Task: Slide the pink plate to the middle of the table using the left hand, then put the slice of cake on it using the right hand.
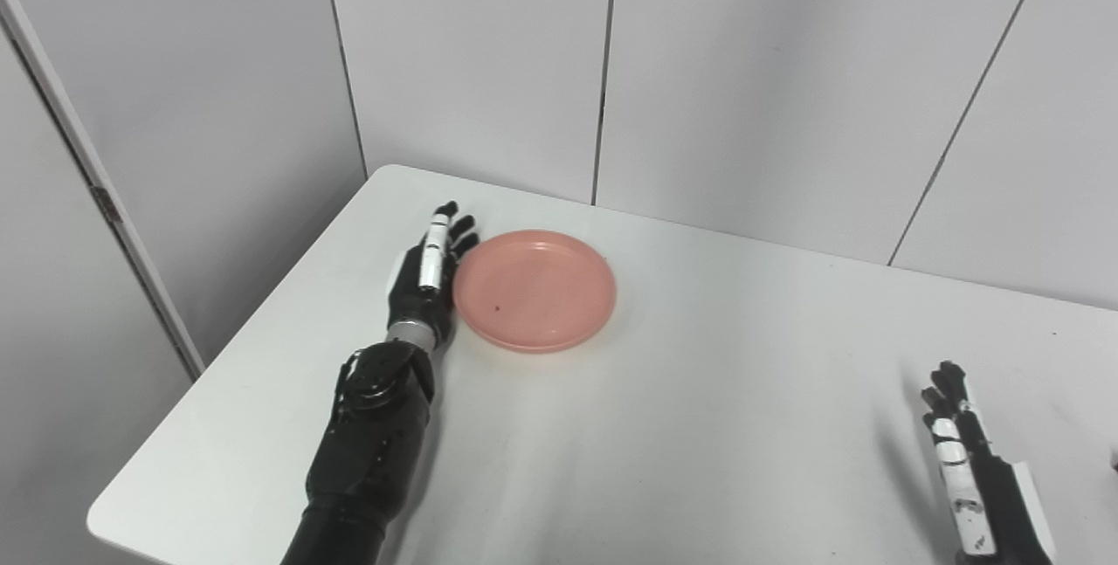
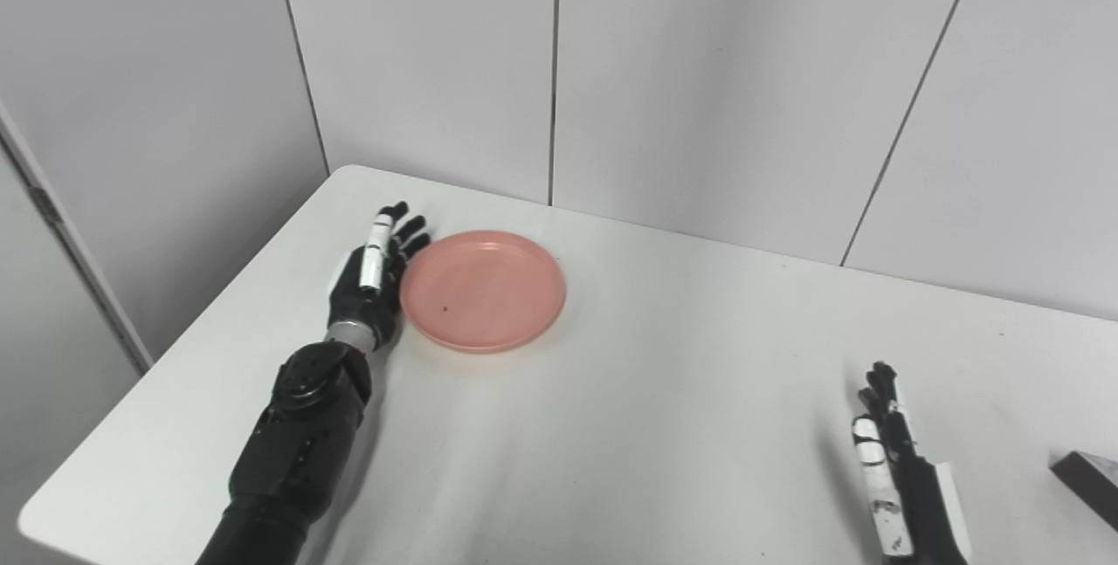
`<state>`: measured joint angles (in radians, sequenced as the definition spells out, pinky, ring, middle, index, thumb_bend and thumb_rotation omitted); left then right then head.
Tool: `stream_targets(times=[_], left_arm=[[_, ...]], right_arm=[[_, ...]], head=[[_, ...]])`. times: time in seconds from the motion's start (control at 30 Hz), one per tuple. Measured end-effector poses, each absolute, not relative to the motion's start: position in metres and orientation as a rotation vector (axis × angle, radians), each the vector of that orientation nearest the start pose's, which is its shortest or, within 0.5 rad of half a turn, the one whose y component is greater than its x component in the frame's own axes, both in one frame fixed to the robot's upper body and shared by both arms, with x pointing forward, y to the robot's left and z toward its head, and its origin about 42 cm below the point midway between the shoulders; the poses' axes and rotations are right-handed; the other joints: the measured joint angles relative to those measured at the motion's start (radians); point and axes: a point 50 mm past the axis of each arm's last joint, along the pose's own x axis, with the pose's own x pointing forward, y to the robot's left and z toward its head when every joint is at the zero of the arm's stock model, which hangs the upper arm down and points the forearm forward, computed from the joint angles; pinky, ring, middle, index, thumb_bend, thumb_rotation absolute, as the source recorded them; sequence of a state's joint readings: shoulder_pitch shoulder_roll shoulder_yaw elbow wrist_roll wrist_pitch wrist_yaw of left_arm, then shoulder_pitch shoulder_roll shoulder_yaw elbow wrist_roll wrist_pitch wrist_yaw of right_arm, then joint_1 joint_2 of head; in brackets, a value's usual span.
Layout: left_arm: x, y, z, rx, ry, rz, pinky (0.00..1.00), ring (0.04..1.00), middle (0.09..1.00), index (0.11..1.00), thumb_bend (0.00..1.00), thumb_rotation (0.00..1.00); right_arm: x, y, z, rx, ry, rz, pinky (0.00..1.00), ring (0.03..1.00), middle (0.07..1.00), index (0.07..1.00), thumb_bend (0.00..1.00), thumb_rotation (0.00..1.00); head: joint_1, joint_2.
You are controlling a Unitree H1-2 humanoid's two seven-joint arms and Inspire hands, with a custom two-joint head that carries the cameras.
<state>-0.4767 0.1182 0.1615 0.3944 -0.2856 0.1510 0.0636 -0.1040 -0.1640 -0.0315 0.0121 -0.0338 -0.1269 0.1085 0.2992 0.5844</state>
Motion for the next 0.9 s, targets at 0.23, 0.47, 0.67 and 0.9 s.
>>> stream_targets(times=[0.23,0.47,0.67,0.9], left_arm=[[0.427,0.233,0.152,-0.223,0.091,0.007,0.90,0.916,0.924,0.921,0.40,1.00],[0.418,0.205,0.154,-0.238,0.116,-0.111,0.91,0.915,0.924,0.922,0.40,1.00],[0.407,0.188,0.155,-0.263,0.136,-0.181,0.89,0.916,0.918,0.920,0.39,1.00],[0.396,0.168,0.154,-0.250,0.165,-0.296,0.92,0.926,0.935,0.935,0.39,1.00]], right_arm=[[0.315,-0.254,0.137,-0.216,-0.190,0.103,1.00,0.998,1.000,1.000,0.19,1.00],[0.312,-0.242,0.140,-0.233,-0.181,0.107,1.00,0.992,1.000,1.000,0.13,1.00],[0.312,-0.241,0.139,-0.245,-0.176,0.094,1.00,0.987,1.000,1.000,0.15,1.00],[0.312,-0.233,0.138,-0.251,-0.175,0.092,1.00,0.988,1.000,1.000,0.20,1.00]], head=[[-0.045,0.012],[-0.107,0.032],[-0.157,0.046],[-0.232,0.061]])
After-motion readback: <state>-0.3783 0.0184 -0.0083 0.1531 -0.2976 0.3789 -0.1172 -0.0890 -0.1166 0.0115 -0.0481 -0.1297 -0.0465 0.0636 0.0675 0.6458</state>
